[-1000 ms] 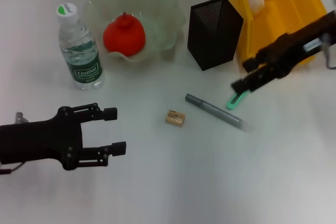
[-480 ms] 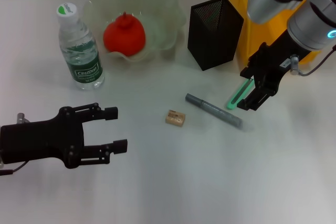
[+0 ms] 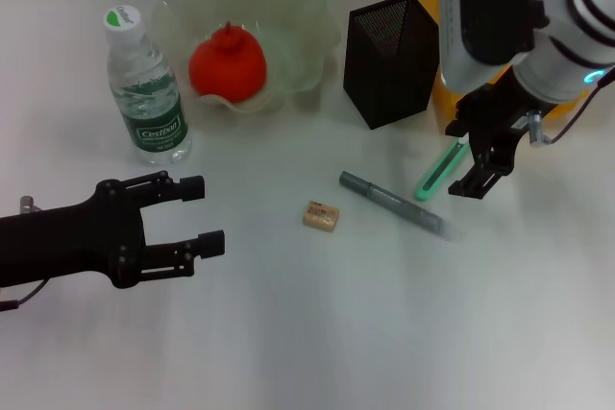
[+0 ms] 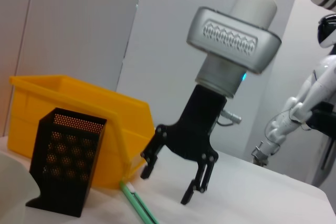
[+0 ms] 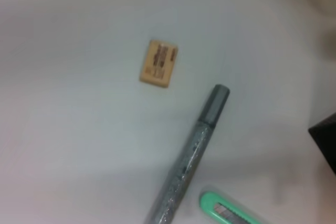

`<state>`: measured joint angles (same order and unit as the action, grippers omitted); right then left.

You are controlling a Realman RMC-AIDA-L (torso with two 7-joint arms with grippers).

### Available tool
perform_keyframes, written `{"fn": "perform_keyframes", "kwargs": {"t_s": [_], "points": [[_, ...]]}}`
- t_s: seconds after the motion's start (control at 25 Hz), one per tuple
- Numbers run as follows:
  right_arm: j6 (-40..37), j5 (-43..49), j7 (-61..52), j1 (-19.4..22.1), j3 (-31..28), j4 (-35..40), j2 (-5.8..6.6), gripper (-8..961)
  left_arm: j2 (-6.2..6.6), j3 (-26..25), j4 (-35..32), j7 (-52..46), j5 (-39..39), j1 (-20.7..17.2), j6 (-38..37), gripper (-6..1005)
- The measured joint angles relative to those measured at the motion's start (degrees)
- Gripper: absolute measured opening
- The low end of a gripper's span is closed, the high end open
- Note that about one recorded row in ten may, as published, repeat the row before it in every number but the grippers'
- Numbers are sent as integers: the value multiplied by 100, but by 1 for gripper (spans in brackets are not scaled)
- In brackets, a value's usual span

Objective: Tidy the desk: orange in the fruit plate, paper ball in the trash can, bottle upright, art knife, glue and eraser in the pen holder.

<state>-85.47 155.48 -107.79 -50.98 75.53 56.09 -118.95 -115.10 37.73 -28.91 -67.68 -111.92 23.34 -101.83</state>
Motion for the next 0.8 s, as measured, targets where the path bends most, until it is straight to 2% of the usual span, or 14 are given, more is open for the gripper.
{"fn": "perform_keyframes", "kwargs": {"t_s": [0.24, 0.32, 0.52, 0.8], "points": [[576, 6, 111, -2, 691, -246, -5, 743, -56, -164, -1, -1, 3, -43, 9, 794], [734, 7, 131, -3, 852, -347, -5, 700, -60, -167, -1, -7, 3, -48, 11, 793], [981, 0, 251, 6, 1015, -435, -26, 592, -83, -184, -1, -66, 3, -57, 15, 793], [1109, -20, 267, 7, 1149, -524, -37, 576, -104, -292, -1, -74, 4, -74, 15, 792]]}}
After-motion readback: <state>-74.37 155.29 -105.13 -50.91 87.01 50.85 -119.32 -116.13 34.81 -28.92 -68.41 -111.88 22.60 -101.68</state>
